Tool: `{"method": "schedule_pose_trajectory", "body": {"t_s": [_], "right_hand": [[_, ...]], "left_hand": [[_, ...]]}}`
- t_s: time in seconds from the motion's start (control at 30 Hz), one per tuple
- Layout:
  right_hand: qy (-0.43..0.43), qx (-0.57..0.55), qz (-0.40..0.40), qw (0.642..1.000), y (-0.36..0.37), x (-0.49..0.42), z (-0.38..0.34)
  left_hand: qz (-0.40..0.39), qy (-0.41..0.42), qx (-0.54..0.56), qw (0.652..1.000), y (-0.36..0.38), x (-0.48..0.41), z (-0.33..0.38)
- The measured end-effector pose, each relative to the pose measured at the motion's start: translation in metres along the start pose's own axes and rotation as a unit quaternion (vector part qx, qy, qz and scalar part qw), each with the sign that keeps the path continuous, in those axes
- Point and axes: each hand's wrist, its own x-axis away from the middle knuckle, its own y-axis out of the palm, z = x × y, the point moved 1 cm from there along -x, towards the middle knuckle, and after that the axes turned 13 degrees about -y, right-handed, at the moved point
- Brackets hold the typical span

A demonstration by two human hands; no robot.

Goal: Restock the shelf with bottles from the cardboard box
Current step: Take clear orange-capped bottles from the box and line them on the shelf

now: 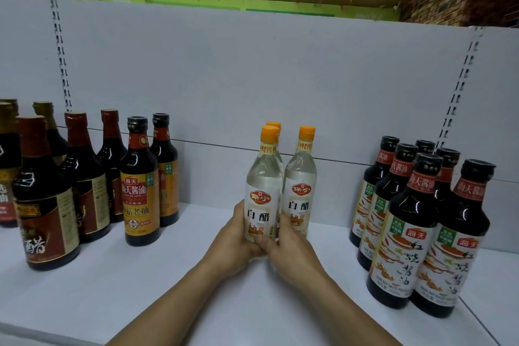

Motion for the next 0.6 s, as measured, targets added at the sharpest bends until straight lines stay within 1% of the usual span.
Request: {"method": "schedule_pose_trajectory", "body": {"t_s": [0.3,0.47,0.6], "right_hand": [[-0.006,-0.001,-0.003,1.0,0.0019,0.0002,0.0038],[-0.009,-0.004,-0.01,1.0,0.0017,0.0017,0.0058],[-0.012,0.003,-0.014,1.0,0.0015,0.0014,0.0075]], "left_hand": [[-0.014,0.013,0.012,1.0,0.0004,0.0024,0.0043],[-0.012,0.0,0.013,1.0,0.0009,0.0054,0.002],[-0.002,-0.028,0.005,1.0,0.0016,0.0058,-0.0012]]}}
